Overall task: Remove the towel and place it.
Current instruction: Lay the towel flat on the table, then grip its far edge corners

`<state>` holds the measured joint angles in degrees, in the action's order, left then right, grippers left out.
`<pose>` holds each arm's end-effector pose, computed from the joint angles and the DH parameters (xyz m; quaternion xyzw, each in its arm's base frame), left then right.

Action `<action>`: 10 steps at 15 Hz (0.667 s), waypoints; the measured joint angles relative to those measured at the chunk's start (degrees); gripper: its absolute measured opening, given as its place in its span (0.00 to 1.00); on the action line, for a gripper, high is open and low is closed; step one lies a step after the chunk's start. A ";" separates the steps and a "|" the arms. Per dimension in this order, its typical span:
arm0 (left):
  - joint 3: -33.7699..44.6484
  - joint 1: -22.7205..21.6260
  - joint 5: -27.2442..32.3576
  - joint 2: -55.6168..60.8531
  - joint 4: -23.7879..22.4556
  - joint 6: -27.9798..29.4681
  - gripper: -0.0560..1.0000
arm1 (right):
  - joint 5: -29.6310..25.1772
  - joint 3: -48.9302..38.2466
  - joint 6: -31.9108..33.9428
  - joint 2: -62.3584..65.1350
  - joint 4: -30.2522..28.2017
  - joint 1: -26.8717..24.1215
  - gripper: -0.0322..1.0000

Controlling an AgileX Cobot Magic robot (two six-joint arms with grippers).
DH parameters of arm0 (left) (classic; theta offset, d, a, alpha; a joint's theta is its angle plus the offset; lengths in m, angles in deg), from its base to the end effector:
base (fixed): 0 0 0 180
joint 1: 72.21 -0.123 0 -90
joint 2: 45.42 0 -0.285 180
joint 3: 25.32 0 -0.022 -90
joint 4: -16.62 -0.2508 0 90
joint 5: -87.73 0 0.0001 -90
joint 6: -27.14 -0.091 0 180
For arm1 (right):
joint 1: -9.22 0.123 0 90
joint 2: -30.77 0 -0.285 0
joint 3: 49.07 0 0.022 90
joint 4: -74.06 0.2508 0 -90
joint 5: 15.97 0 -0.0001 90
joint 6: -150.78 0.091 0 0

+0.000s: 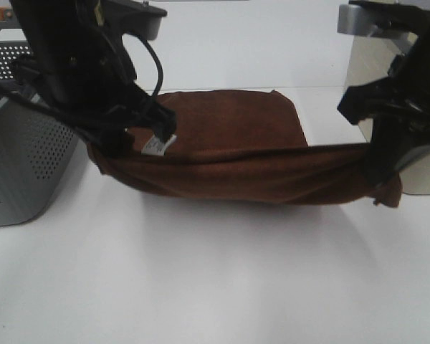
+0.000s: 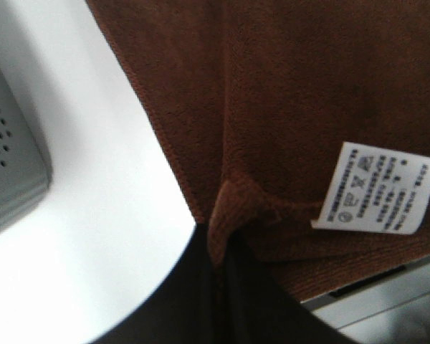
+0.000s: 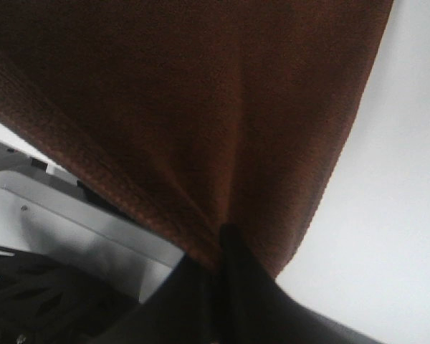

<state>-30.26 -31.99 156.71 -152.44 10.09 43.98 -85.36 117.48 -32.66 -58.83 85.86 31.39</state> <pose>0.2715 -0.2170 0.2752 0.2176 0.9714 0.0108 0.0944 0.2338 0.1141 0.2843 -0.1910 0.9745 0.1077 0.0487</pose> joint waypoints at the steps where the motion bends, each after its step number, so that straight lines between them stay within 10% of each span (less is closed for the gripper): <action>1: 2.64 2.01 -0.06 0.97 0.00 1.43 0.05 | 0.00 -3.50 -0.17 2.41 1.43 0.00 0.03; 10: 15.64 13.98 -0.57 3.38 6.99 10.26 0.07 | -0.06 -21.31 -1.43 11.40 5.21 0.00 0.03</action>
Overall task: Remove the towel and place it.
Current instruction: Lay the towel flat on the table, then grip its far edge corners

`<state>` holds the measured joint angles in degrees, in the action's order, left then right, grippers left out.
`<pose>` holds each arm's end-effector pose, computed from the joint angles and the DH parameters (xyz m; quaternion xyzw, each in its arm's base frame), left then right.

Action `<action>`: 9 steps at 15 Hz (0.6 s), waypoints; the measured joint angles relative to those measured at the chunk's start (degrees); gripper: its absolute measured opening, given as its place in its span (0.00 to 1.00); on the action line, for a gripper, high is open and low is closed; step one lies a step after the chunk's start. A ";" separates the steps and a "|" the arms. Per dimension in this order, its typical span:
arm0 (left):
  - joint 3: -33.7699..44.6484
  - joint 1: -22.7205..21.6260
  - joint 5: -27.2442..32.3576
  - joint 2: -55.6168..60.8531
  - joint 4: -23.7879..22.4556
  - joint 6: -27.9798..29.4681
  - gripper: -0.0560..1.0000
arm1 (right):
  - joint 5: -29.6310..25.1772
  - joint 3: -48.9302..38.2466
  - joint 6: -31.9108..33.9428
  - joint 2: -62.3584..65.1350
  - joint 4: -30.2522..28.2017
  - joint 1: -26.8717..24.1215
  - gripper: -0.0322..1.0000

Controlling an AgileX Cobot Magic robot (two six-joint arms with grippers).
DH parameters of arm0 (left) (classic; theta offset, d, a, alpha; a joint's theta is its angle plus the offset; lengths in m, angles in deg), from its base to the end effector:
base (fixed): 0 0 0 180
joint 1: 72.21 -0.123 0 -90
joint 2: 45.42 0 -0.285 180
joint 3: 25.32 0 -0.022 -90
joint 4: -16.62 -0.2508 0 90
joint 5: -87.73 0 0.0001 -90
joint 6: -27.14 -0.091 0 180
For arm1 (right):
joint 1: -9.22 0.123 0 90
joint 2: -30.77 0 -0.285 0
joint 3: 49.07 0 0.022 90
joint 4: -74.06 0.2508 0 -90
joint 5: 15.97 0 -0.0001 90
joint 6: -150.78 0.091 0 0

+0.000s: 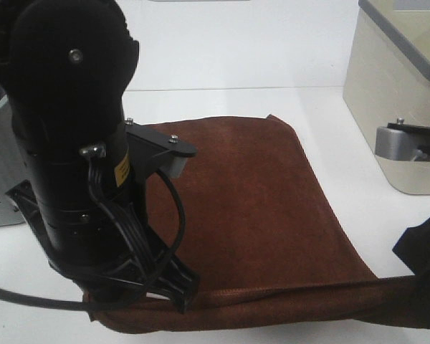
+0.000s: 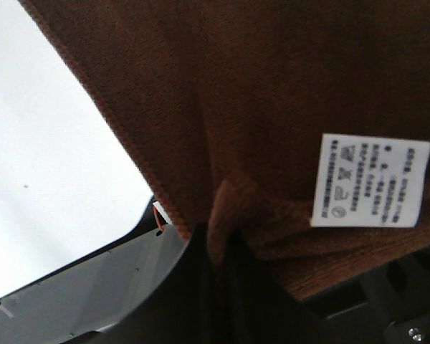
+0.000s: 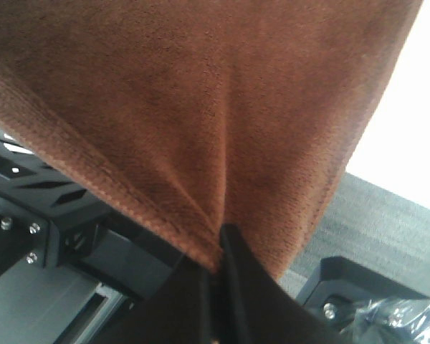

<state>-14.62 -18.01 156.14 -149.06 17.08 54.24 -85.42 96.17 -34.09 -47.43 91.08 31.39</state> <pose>0.1751 -0.2440 0.2258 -0.2327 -0.9722 -0.0128 0.0206 0.1561 0.0906 0.2369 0.1778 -0.9742 -0.1328 0.0412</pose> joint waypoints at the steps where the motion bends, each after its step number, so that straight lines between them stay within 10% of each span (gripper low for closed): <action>1: 0.06 0.06 0.34 0.00 0.92 0.00 0.13 | 0.00 -0.40 0.00 0.00 0.00 0.00 0.06; 6: 0.06 0.06 0.86 0.00 2.75 -0.06 0.71 | -0.06 -0.57 0.00 0.00 1.26 0.00 0.61; 9: 0.06 0.06 0.86 0.00 2.46 -0.06 0.75 | -0.06 -0.52 0.00 0.00 0.69 0.00 0.67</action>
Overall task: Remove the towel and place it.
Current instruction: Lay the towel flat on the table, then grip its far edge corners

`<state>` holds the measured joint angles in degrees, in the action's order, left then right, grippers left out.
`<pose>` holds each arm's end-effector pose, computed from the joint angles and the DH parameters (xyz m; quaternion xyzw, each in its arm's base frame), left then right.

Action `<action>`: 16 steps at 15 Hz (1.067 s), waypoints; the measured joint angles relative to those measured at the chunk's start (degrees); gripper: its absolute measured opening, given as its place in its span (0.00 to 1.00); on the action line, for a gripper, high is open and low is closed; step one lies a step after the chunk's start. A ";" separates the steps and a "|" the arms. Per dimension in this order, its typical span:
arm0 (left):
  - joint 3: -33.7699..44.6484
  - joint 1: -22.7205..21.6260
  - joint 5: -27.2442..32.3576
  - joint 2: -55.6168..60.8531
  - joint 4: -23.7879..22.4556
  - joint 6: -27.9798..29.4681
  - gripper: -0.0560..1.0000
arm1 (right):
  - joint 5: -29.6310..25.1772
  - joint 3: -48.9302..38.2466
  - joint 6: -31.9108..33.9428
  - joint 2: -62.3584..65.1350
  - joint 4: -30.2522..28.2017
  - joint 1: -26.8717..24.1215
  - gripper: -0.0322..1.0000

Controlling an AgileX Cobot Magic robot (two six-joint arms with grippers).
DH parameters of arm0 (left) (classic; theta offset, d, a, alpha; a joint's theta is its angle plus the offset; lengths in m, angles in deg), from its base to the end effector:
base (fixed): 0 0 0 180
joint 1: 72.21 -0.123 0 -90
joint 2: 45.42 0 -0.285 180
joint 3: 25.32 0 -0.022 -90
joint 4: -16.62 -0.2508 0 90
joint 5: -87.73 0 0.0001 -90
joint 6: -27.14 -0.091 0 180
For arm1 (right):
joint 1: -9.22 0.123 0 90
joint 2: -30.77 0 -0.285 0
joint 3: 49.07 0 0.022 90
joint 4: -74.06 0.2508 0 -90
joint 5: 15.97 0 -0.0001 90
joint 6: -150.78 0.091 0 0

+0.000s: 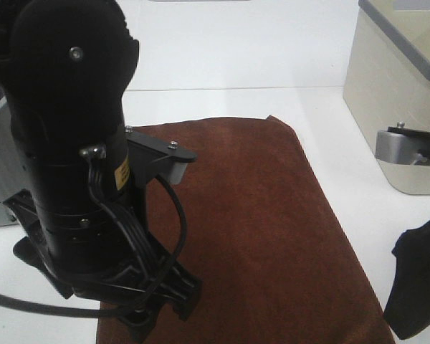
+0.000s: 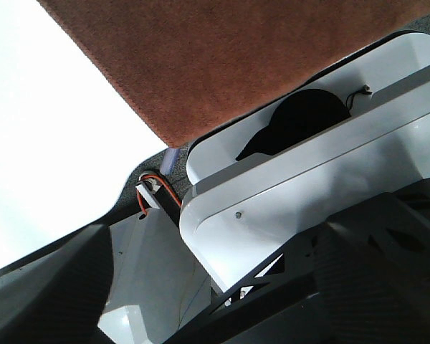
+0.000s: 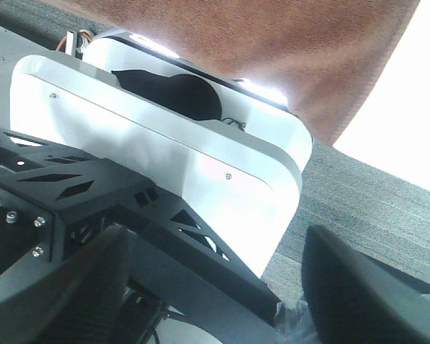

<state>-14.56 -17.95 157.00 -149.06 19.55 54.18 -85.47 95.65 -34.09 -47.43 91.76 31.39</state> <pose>0.1710 -0.2451 0.2257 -0.2256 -0.9734 -0.0029 0.0397 0.1544 0.0909 0.2351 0.1749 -0.9739 -0.1372 0.0469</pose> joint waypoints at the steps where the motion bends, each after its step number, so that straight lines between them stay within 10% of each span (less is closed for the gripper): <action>1: 0.00 0.00 -0.17 0.00 -0.86 0.00 0.74 | 0.00 0.40 0.00 0.00 -0.97 0.00 0.67; 6: -5.44 -3.50 -1.55 0.00 -8.31 0.06 0.70 | 4.98 9.91 0.00 -0.23 -4.01 0.00 0.62; 16: -13.06 -25.55 -26.76 -3.72 -9.11 -2.06 0.63 | 12.72 37.18 0.00 -23.43 -7.39 0.00 0.46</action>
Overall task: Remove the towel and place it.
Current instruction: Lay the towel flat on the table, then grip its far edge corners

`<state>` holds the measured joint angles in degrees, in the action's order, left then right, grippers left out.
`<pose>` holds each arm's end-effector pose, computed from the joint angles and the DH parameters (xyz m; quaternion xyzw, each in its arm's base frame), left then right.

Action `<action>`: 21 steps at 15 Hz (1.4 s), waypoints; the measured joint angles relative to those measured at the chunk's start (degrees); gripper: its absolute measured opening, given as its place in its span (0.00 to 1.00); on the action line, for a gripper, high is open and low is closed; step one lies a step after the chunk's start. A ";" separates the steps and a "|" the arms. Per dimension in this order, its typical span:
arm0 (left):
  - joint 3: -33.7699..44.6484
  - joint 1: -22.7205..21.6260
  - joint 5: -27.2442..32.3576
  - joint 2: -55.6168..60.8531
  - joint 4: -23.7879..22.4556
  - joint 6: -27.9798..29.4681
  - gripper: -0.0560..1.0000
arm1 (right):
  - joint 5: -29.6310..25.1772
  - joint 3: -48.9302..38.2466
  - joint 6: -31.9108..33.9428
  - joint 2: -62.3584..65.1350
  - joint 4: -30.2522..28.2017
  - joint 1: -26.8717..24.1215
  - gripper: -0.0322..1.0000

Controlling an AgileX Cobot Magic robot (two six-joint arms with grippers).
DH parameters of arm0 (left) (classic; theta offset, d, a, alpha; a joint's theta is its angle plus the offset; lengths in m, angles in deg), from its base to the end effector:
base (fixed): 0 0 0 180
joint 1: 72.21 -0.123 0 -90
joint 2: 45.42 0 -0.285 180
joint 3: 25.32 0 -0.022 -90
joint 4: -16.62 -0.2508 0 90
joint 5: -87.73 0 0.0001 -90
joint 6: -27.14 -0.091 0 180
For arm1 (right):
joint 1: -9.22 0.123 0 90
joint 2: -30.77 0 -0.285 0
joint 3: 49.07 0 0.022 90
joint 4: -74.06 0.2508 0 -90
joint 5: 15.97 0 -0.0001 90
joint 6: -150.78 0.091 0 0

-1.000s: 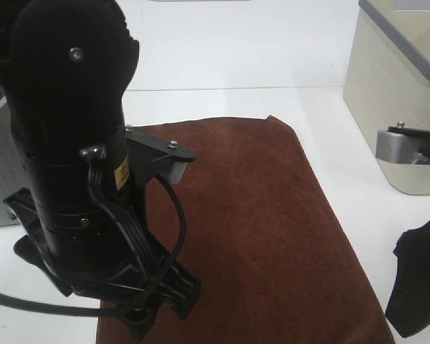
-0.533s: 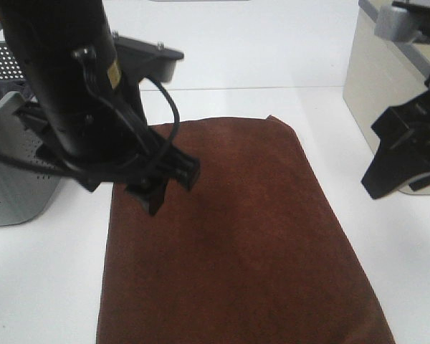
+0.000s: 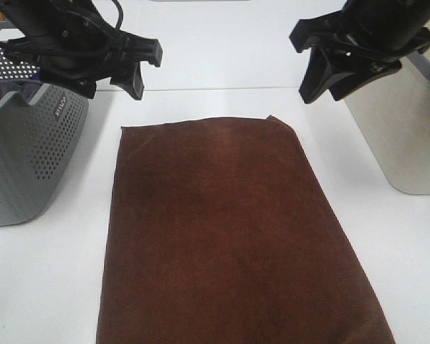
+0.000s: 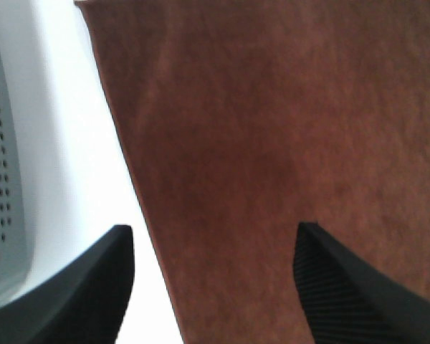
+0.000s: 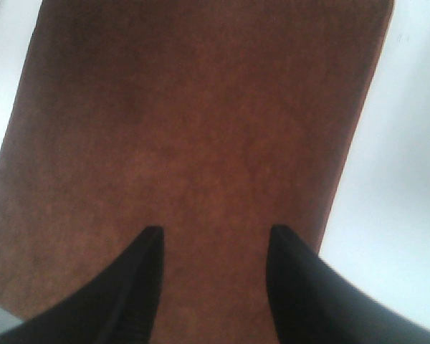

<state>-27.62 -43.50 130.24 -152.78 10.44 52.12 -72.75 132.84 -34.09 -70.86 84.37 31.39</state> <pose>0.3380 -0.1776 0.2746 0.0592 0.9574 -0.0848 0.2696 0.3141 0.1427 0.2992 -0.1960 0.9558 0.1132 0.1879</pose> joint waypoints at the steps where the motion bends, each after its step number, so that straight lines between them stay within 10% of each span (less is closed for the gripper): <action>1: -1.83 -1.26 -2.06 -2.06 0.69 -1.09 0.63 | 0.86 3.04 0.00 -3.67 -0.29 0.00 0.46; 11: -19.60 -4.01 -0.06 -20.11 2.41 -7.96 0.63 | 3.21 34.15 2.75 -37.59 -13.12 0.00 0.46; 21: -19.60 -4.01 0.06 -20.17 1.38 -9.51 0.63 | 10.71 36.27 5.61 -44.81 -15.70 -2.86 0.46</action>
<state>-47.22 -47.51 130.30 -172.95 11.81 42.61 -62.04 169.11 -28.48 -115.67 68.67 28.53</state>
